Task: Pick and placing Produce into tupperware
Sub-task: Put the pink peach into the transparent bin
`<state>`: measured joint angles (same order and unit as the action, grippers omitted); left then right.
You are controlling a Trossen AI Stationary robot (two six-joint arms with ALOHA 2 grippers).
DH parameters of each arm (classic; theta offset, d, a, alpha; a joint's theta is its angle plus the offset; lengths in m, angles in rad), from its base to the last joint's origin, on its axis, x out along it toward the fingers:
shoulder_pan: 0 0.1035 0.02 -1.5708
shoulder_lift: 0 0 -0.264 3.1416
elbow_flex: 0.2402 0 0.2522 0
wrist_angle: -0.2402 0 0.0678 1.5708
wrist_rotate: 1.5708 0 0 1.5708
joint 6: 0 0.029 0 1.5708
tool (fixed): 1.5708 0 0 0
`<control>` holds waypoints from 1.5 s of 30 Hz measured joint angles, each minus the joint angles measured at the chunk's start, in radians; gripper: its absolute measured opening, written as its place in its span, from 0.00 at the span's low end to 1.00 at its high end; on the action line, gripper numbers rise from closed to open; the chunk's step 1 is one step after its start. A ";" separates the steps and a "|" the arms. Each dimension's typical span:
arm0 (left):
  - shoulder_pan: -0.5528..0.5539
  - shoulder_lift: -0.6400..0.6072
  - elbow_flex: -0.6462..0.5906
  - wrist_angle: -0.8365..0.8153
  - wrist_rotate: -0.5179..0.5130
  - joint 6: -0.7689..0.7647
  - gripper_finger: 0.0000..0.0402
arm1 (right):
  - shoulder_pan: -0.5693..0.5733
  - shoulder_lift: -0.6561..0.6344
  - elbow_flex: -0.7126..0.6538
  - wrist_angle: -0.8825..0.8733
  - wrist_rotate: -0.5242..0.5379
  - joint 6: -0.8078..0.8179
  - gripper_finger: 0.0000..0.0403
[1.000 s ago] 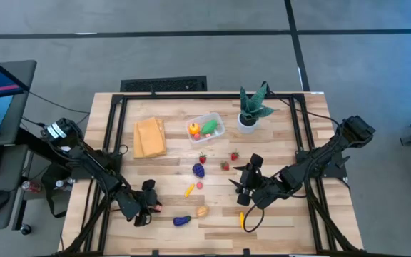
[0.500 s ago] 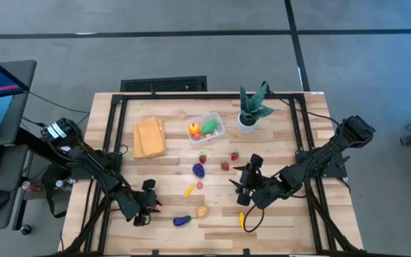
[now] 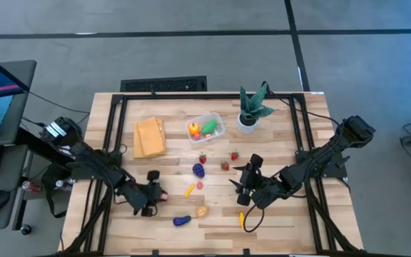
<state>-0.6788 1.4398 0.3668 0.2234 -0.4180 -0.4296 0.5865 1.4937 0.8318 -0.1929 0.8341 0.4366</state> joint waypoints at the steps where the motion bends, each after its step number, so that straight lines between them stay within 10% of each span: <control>1: 0.017 -0.012 0.000 0.000 -0.013 0.025 0.30 | 0.000 0.000 0.000 0.000 0.000 0.000 0.54; 15: 0.375 -0.253 0.001 0.061 -0.142 0.468 0.30 | 0.000 0.000 0.000 -0.002 0.000 0.000 0.54; 25: 0.697 -0.316 0.002 0.256 0.123 0.644 0.30 | 0.000 0.000 0.000 -0.010 0.000 0.000 0.54; 45: 1.036 0.062 0.068 0.664 0.361 0.606 0.30 | -0.028 0.000 0.000 -0.016 0.000 -0.019 0.54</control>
<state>0.3570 1.5016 0.4348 0.8872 -0.0570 0.1764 0.5585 1.4937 0.8318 -0.2085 0.8345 0.4179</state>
